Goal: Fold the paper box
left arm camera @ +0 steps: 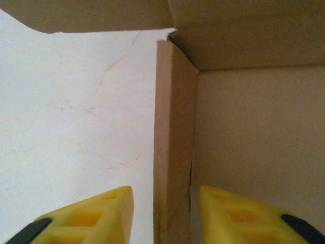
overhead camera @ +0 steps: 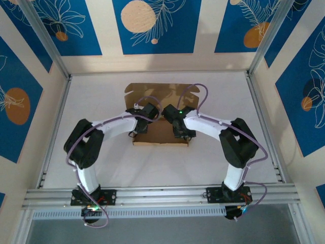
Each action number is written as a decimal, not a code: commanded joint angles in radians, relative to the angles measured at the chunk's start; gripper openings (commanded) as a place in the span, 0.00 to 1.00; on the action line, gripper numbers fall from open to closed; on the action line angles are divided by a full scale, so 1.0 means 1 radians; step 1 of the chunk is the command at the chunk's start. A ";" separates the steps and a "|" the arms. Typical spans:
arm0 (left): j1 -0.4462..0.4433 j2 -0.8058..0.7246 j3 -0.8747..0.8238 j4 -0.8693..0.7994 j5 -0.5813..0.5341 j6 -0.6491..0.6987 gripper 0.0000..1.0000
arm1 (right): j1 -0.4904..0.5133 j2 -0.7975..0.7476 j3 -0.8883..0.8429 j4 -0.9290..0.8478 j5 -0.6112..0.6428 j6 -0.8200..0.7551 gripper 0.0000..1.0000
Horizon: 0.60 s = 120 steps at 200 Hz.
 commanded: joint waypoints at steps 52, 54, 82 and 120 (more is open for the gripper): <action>0.020 -0.335 -0.184 0.212 0.176 0.094 0.65 | -0.080 -0.470 -0.143 0.186 -0.249 -0.176 0.83; 0.021 -0.346 -0.194 0.219 0.184 0.097 0.65 | -0.083 -0.482 -0.143 0.187 -0.256 -0.179 0.83; 0.072 -0.524 -0.247 0.291 0.269 0.145 0.64 | -0.230 -0.607 -0.123 0.188 -0.376 -0.155 0.76; 0.228 -0.588 -0.207 0.344 0.425 0.350 0.84 | -0.341 -0.567 -0.157 0.383 -0.498 -0.517 0.77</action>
